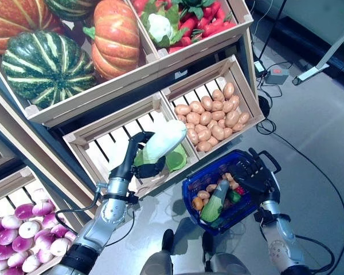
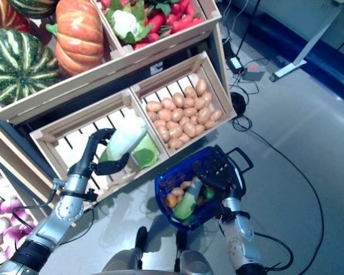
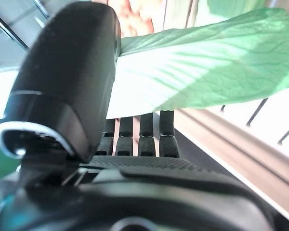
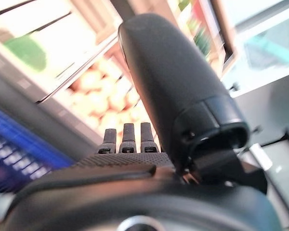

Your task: Put vegetables into the basket

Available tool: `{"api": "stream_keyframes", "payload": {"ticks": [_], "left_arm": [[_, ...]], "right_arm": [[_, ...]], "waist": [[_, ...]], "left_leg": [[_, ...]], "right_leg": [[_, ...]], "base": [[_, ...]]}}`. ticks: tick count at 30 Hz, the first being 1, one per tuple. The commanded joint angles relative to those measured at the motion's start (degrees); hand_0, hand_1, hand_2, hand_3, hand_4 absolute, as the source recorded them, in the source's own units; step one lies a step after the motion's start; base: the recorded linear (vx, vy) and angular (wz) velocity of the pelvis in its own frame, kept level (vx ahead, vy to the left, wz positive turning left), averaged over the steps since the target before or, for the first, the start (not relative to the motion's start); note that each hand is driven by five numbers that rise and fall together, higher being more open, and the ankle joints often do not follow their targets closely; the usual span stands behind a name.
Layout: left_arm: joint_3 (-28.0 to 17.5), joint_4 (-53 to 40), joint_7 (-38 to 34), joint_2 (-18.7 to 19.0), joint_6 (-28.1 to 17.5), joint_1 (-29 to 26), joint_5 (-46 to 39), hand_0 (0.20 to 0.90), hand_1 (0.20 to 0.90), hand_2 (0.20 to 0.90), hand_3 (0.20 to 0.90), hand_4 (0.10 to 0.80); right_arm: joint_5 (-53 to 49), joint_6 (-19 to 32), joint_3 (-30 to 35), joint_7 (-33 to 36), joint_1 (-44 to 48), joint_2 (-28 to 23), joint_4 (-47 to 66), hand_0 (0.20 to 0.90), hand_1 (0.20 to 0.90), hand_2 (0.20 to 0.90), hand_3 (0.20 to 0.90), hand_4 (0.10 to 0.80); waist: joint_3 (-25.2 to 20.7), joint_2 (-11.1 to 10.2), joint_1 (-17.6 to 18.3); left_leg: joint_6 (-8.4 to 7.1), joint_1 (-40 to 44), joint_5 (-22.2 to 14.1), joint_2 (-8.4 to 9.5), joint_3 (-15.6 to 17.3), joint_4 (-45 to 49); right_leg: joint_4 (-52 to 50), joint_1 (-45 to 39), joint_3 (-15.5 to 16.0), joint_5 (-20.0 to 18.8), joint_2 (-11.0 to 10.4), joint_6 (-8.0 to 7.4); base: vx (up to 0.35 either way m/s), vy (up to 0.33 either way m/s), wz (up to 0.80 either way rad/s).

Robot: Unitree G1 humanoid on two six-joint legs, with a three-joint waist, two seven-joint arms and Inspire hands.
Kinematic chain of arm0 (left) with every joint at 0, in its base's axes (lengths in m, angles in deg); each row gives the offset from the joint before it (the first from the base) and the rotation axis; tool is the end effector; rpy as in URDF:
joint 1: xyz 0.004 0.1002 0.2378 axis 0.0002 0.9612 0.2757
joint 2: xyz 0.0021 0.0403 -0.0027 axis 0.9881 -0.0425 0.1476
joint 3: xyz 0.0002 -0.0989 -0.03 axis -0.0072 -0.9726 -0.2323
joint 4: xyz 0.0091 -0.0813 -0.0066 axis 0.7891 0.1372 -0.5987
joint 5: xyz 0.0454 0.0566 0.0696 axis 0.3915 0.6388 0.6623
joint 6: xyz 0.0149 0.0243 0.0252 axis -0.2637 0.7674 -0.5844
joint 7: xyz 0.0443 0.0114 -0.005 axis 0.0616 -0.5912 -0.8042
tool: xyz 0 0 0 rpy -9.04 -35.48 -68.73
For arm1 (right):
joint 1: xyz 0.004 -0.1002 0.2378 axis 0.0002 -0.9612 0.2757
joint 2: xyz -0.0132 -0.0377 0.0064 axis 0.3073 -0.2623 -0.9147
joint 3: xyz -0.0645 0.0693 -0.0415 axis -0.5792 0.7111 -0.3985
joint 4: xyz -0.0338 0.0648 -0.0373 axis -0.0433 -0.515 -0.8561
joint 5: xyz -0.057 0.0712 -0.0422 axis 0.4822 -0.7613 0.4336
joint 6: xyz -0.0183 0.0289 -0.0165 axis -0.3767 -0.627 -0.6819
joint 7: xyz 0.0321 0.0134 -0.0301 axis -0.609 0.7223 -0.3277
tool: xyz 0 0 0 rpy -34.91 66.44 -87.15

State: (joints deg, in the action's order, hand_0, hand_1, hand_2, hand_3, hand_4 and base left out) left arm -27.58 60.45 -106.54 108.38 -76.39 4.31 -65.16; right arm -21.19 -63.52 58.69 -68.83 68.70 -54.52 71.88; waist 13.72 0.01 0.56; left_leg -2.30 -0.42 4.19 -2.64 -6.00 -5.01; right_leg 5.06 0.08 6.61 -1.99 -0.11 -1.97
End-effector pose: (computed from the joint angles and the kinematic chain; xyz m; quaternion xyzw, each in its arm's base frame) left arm 0.2105 0.2082 0.0445 0.3433 -0.1029 -0.0099 0.9335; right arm 0.1838 -0.2086 0.0135 0.2114 -0.0187 0.0219 0.9770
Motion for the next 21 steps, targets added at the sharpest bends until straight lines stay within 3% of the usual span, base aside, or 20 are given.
{"api": "stream_keyframes", "payload": {"ticks": [1,9,16,21], "left_arm": [[2.0,-4.4,5.2,1.3,-2.1,-5.8,-5.0,0.300,0.300,0.300,0.300,0.400],[10.2,-4.7,12.7,2.3,3.1,-11.9,-4.4,0.300,0.300,0.300,0.300,0.400],[11.8,-5.8,14.7,2.8,3.2,-12.8,-5.3,0.300,0.300,0.300,0.300,0.400],[11.9,-6.0,14.9,3.6,1.9,-12.5,-6.2,0.300,0.300,0.300,0.300,0.400]], "right_arm": [[-4.3,4.3,-2.6,-7.0,3.4,-3.1,7.8,0.900,0.900,0.900,0.900,0.800],[-8.9,-2.6,-8.1,-9.3,9.9,-6.0,8.9,0.900,0.900,0.900,0.900,0.800],[-10.6,-4.1,-9.8,-9.4,11.1,-6.2,9.6,0.900,0.900,0.900,0.900,0.800],[-10.4,-9.2,-11.7,-15.2,11.1,-7.6,10.3,0.900,0.900,0.900,0.900,0.800]], "waist": [[-7.0,-2.2,-0.6],[-8.8,-2.3,-0.8],[-9.4,-2.3,-0.6],[-9.8,-2.4,-0.6]], "left_leg": [[1.88,-1.8,-1.0,2.66,2.9,1.1],[2.35,0.3,-1.8,2.89,3.0,0.0],[2.55,1.1,-2.5,2.52,3.8,0.0],[2.63,1.5,-2.8,2.33,4.5,0.0]], "right_leg": [[-2.5,0.0,0.8,-0.6,-2.9,-1.90],[-0.8,-1.7,-0.2,-1.1,-3.1,-2.65],[-0.5,-2.2,-0.8,-1.2,-3.4,-3.07],[-0.5,-2.2,-1.0,-1.1,-3.5,-3.19]], "base": [[0.017,0.034,-0.02],[0.037,0.033,-0.03],[0.019,0.025,-0.07],[0.000,0.000,0.00]]}}
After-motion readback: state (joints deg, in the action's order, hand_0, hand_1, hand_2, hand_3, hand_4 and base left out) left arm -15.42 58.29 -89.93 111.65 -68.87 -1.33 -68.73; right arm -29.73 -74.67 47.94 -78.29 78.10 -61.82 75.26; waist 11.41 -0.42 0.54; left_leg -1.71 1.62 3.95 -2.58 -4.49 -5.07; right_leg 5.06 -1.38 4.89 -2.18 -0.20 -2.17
